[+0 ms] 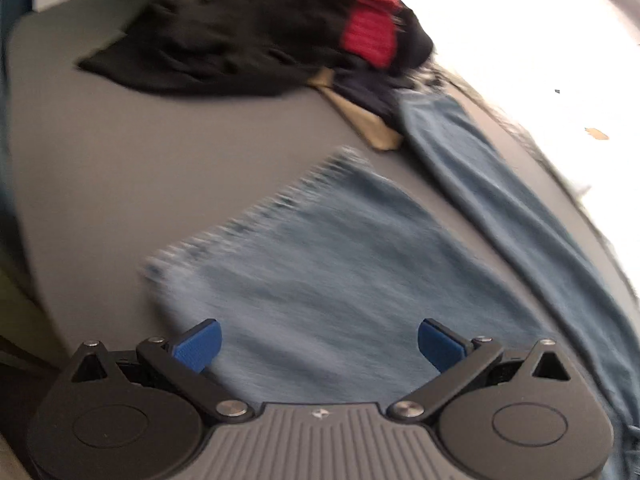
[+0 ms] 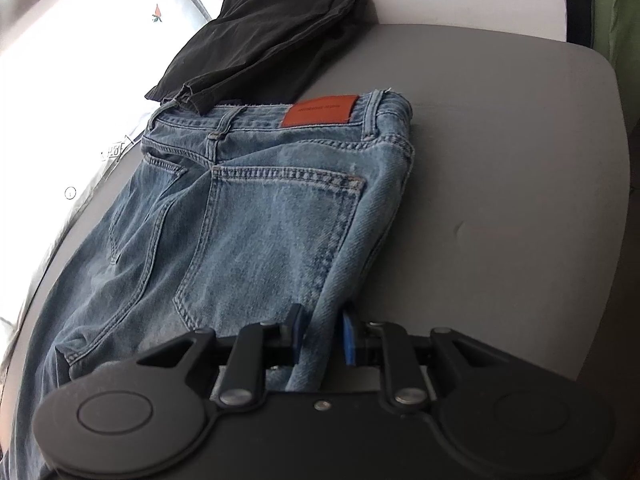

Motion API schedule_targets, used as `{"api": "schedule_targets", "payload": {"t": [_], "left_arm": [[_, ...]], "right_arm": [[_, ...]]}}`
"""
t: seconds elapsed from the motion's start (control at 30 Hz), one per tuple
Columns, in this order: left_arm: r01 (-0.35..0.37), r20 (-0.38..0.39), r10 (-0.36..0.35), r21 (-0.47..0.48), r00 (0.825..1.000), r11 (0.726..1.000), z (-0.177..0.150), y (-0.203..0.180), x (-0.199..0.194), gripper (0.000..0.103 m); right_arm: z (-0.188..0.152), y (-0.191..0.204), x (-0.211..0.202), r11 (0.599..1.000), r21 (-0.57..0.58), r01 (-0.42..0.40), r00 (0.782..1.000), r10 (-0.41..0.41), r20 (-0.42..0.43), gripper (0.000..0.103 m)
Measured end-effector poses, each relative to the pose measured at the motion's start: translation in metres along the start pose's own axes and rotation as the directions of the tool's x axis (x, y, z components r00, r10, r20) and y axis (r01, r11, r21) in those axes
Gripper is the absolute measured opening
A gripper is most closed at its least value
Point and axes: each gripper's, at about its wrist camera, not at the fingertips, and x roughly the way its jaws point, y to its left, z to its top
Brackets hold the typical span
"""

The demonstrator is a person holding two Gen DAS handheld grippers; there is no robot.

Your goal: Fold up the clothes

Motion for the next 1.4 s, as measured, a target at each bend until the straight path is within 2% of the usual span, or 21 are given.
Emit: {"api": "schedule_targets", "payload": {"t": [0.13, 0.27, 0.4, 0.47, 0.53, 0.57, 0.63, 0.73, 0.87, 0.97, 1.07, 1.23, 1.4], "left_arm": [[0.013, -0.021, -0.014, -0.037, 1.000, 0.999, 0.002, 0.025, 0.002, 0.102], [-0.027, -0.028, 0.026, -0.045, 0.999, 0.999, 0.006, 0.033, 0.005, 0.101], [-0.036, -0.020, 0.035, -0.054, 0.999, 0.998, 0.009, 0.036, 0.008, 0.094], [-0.058, -0.001, 0.058, -0.046, 0.998, 0.997, 0.011, 0.034, 0.010, 0.079], [-0.102, 0.009, 0.103, -0.036, 0.995, 0.994, 0.013, 0.031, 0.011, 0.056], [-0.118, 0.013, 0.119, -0.032, 0.993, 0.992, 0.014, 0.030, 0.011, 0.051], [-0.126, 0.020, 0.127, -0.038, 0.992, 0.991, 0.016, 0.032, 0.012, 0.029], [-0.107, 0.024, 0.109, -0.091, 0.994, 0.990, 0.018, 0.041, 0.011, 0.017], [-0.050, 0.024, 0.057, -0.217, 0.998, 0.975, 0.021, 0.056, 0.008, 0.011], [-0.019, 0.050, 0.032, -0.240, 0.998, 0.971, 0.028, 0.055, 0.000, 0.007], [0.020, 0.097, 0.003, -0.244, 0.995, 0.969, 0.038, 0.048, -0.010, 0.005], [0.081, 0.183, -0.042, -0.211, 0.982, 0.974, 0.053, 0.021, -0.023, 0.004], [0.082, 0.230, -0.059, -0.095, 0.971, 0.992, 0.074, -0.015, -0.023, 0.004]], "right_arm": [[-0.002, -0.002, -0.001, 1.000, 0.011, -0.008, 1.000, 0.008, 0.014, 0.021], [-0.002, -0.004, -0.001, 1.000, 0.010, -0.012, 1.000, 0.011, 0.017, 0.021], [-0.002, -0.004, -0.001, 1.000, 0.002, -0.012, 1.000, 0.012, 0.023, 0.021], [-0.003, -0.003, 0.000, 1.000, -0.004, -0.007, 1.000, 0.008, 0.029, 0.021], [-0.005, -0.001, -0.001, 1.000, -0.012, 0.000, 0.999, 0.001, 0.039, 0.021], [-0.006, 0.001, -0.001, 1.000, -0.020, 0.004, 0.999, -0.004, 0.044, 0.021], [-0.007, 0.004, -0.001, 0.999, -0.039, 0.020, 0.999, -0.018, 0.051, 0.021], [-0.009, 0.009, 0.000, 0.997, -0.067, 0.044, 0.997, -0.041, 0.058, 0.021], [-0.005, 0.011, 0.001, 0.996, -0.062, 0.058, 0.998, -0.056, 0.041, 0.018], [0.001, 0.005, 0.000, 0.999, -0.002, 0.039, 0.999, -0.038, 0.021, 0.009], [0.006, 0.000, -0.003, 0.998, 0.062, 0.010, 1.000, -0.010, 0.014, 0.005], [0.013, 0.008, -0.015, 0.997, 0.051, -0.051, 0.998, 0.049, 0.050, 0.005], [0.029, 0.021, -0.026, 0.989, 0.075, -0.125, 0.989, 0.119, 0.083, 0.005]]}}
